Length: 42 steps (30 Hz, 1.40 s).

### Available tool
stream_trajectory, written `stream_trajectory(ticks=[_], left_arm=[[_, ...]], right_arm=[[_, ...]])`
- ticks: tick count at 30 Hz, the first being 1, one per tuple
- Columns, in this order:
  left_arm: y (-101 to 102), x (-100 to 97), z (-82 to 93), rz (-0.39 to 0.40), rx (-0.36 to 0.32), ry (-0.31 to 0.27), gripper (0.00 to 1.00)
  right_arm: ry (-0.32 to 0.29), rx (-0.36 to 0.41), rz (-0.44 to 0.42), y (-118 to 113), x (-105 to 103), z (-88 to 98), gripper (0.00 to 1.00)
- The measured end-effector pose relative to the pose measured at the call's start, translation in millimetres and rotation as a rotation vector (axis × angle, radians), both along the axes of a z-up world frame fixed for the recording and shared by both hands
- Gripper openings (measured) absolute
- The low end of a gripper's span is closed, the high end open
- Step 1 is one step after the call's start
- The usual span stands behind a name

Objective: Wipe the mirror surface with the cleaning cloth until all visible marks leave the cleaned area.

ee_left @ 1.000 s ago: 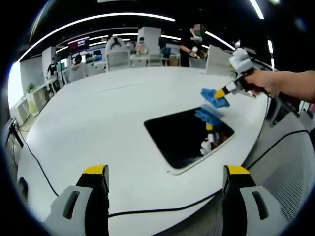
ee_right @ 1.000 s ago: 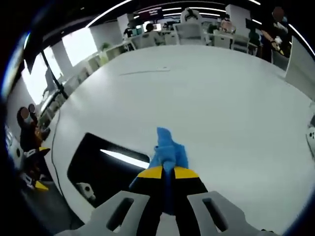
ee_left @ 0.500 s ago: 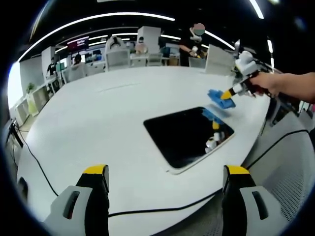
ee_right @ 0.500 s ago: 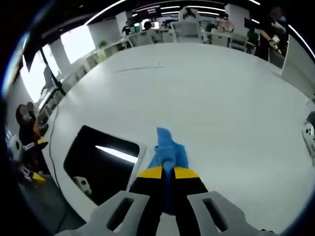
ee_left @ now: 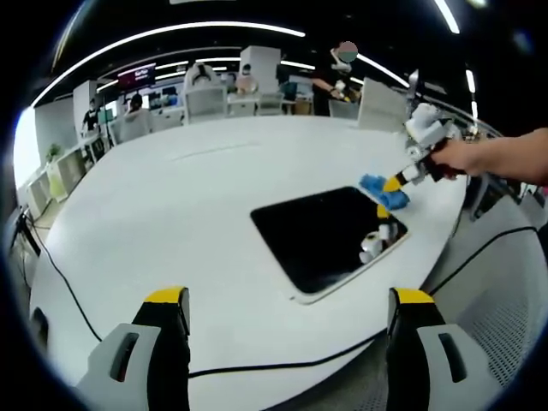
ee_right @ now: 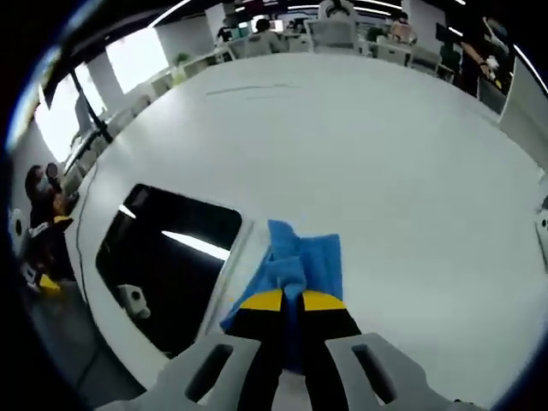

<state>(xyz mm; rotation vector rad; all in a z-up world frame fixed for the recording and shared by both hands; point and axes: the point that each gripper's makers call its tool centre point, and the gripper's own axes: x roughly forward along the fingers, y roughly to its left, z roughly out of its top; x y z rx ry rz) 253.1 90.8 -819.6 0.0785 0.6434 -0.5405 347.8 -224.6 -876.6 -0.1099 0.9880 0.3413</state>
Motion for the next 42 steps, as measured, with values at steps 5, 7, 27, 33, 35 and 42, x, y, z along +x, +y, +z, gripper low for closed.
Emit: stream_trajectory(ticks=[5, 7, 27, 33, 35, 42], left_arm=[[0.1, 0.3, -0.2, 0.001, -0.002, -0.002, 0.96], [0.4, 0.4, -0.3, 0.001, -0.002, -0.002, 0.96], [0.0, 1.2, 2.6, 0.020, -0.028, -0.003, 0.99], [-7.2, -0.2, 9.7, -0.014, -0.040, -0.029, 0.99], [-7.6, 0.0, 10.5, -0.016, -0.039, -0.032, 0.99], [-7.3, -0.3, 15.0, -0.003, -0.059, -0.034, 0.99]], right_arm=[[-0.019, 0.000, 0.004, -0.8, 3.1, -0.1, 0.01], [-0.019, 0.008, -0.005, -1.1, 3.5, -0.5, 0.01], [-0.181, 0.276, 0.001, 8.9, 2.4, 61.2, 0.40], [-0.304, 0.255, 0.108, -8.8, -19.7, 71.1, 0.62], [-0.368, 0.226, 0.159, -15.4, -25.8, 74.8, 0.70], [-0.483, 0.190, 0.210, -33.7, -45.6, 84.1, 0.85]])
